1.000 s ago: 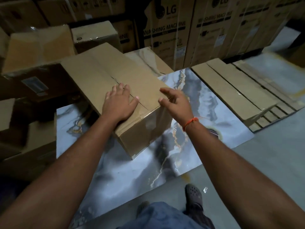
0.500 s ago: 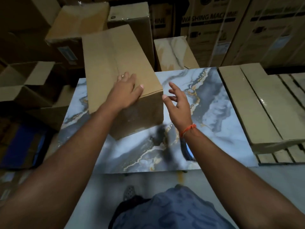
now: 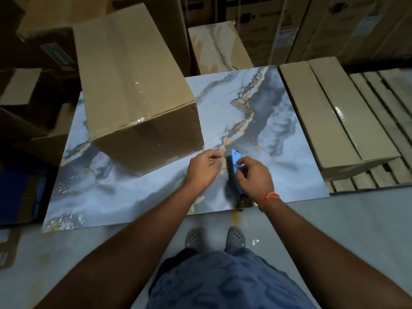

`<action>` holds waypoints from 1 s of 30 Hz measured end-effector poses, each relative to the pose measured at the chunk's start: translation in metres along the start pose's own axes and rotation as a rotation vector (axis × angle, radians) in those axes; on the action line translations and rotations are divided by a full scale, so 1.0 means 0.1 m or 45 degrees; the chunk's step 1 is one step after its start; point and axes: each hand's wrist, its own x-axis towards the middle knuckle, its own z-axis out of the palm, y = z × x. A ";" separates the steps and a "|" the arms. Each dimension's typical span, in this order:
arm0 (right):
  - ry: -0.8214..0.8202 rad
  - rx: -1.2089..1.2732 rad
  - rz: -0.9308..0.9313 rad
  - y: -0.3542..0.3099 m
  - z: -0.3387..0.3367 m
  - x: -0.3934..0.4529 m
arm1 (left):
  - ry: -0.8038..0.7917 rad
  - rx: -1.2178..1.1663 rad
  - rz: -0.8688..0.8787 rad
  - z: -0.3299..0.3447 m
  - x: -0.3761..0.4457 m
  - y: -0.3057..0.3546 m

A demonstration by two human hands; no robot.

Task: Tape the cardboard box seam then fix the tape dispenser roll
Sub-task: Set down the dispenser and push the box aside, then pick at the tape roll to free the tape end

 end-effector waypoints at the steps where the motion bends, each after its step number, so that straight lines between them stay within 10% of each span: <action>1: -0.009 -0.106 -0.024 0.03 0.01 -0.03 | -0.042 -0.017 -0.091 0.07 0.04 -0.05; 7: -0.029 -0.451 -0.064 0.01 0.20 -0.16 | -0.208 -0.143 -0.378 0.32 0.09 -0.24; 19: 0.238 -0.087 -0.066 -0.04 0.28 -0.13 | -0.418 -0.774 -0.635 0.53 0.19 -0.12; 30: 0.289 0.102 -0.350 -0.38 -0.09 -0.02 | -0.344 -0.997 -0.159 0.23 0.53 0.16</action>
